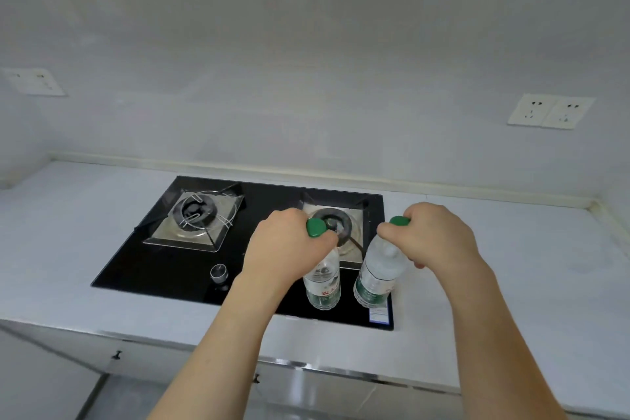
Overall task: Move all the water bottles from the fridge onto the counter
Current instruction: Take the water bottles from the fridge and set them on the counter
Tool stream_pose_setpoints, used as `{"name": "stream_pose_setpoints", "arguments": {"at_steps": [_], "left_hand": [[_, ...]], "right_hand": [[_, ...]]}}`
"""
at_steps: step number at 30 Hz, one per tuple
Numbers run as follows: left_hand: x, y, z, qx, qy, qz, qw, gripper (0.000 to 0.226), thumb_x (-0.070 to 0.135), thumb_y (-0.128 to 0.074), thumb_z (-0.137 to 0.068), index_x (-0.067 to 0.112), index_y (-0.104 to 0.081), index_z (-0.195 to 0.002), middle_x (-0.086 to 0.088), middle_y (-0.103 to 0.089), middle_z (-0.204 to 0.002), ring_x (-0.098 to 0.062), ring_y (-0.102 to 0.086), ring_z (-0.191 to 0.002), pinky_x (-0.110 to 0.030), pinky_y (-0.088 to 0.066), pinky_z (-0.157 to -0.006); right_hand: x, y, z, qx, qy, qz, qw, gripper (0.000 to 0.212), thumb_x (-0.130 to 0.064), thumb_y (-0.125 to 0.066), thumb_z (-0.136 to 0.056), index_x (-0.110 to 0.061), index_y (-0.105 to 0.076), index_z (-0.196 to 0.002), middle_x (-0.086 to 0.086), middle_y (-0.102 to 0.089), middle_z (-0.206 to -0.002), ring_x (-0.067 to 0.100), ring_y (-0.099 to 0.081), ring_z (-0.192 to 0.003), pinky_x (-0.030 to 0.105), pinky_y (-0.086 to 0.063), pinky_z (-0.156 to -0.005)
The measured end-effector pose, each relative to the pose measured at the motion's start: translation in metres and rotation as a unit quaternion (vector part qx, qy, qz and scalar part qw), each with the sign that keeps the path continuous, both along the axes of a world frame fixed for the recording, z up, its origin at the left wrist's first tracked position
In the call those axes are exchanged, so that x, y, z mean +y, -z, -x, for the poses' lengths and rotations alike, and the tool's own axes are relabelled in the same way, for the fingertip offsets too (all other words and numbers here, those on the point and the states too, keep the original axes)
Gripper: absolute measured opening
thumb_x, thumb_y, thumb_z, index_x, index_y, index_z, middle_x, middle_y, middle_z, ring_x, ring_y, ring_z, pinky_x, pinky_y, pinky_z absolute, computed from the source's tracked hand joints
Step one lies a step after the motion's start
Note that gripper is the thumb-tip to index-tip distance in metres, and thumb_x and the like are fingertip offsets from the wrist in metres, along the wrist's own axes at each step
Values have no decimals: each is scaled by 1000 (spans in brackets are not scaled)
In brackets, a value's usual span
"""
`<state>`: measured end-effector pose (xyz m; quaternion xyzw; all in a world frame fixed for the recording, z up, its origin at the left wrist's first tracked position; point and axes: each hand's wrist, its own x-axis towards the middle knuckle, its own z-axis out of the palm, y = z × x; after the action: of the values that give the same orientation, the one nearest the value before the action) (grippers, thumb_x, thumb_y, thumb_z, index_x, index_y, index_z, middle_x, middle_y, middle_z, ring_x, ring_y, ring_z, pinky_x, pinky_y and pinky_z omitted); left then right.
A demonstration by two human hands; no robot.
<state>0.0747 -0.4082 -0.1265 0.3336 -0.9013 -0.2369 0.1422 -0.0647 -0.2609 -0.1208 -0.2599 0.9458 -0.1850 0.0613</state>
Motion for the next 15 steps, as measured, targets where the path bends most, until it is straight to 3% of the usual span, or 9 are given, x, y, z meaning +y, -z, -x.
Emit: {"name": "stream_pose_setpoints", "arguments": {"at_steps": [9,13,15], "left_hand": [[-84,6,-82,10,-35,-19,999,40,44,-60,-75,14,-40,-60,2,-38,-52,-17,-38,-49,-26,-32,-47],[-125,4,-125,17,-55,-13,998,39,46,-59,-72,14,-40,-59,2,-40,-54,-16,-38,-50,-27,-33,-48],[-140,1,-140,21,-65,-2,998,39,44,-60,-73,14,-39,-58,2,-40,-53,-15,-38,-50,-26,-32,-47]], "right_hand": [[-93,-5,-63,10,-48,-12,999,33,-49,-57,-68,-17,-51,-64,0,-56,-56,23,-65,-62,26,-42,-55],[-137,-10,-98,-4,-69,-5,998,47,-59,-55,-61,-12,-58,-69,2,-66,-62,20,-66,-61,27,-43,-56],[-154,-12,-112,-2,-80,-5,997,40,-55,-57,-66,-15,-57,-67,1,-66,-63,20,-66,-62,26,-42,-56]]}}
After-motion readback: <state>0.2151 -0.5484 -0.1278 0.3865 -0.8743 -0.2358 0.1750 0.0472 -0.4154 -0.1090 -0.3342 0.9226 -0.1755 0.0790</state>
